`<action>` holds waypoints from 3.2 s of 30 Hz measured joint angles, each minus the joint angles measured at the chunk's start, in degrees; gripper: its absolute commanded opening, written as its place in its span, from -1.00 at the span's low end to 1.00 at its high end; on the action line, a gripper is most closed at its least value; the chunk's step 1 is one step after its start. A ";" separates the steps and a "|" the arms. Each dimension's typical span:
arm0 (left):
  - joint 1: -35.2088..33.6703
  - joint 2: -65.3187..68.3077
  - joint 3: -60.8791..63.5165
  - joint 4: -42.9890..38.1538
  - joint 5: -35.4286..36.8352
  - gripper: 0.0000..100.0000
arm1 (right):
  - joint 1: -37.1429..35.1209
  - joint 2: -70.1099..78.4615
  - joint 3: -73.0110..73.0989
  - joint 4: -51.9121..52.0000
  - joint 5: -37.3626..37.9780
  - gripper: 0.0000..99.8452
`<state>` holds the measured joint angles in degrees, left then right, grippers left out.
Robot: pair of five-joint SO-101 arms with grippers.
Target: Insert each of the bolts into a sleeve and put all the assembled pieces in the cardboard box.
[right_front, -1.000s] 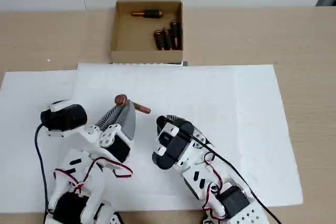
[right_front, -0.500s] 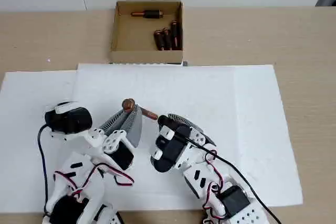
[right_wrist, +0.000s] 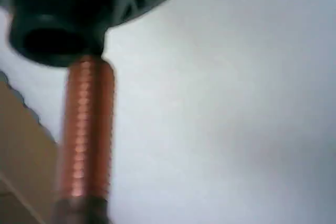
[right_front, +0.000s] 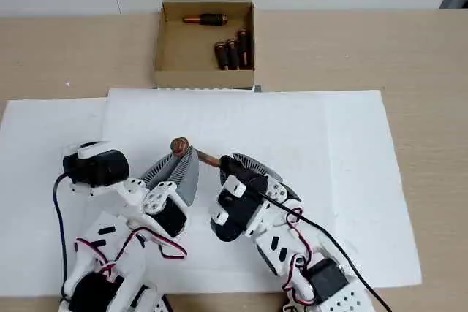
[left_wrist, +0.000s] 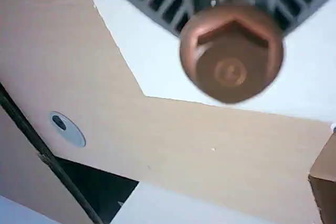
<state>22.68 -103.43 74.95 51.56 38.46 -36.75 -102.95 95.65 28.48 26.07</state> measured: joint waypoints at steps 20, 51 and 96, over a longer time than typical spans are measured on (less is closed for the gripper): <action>0.00 0.00 0.00 -0.70 0.00 -0.99 | 0.00 0.00 0.00 0.00 0.00 -1.00; 3.52 0.00 -0.53 -1.05 0.00 -0.99 | 0.00 0.00 0.00 0.00 0.00 -1.00; 6.59 -0.09 8.26 -3.52 -0.62 -0.99 | -0.35 0.09 0.00 -0.09 0.09 -1.00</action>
<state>29.27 -103.52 83.21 48.04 37.85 -37.10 -102.86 95.65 28.40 26.15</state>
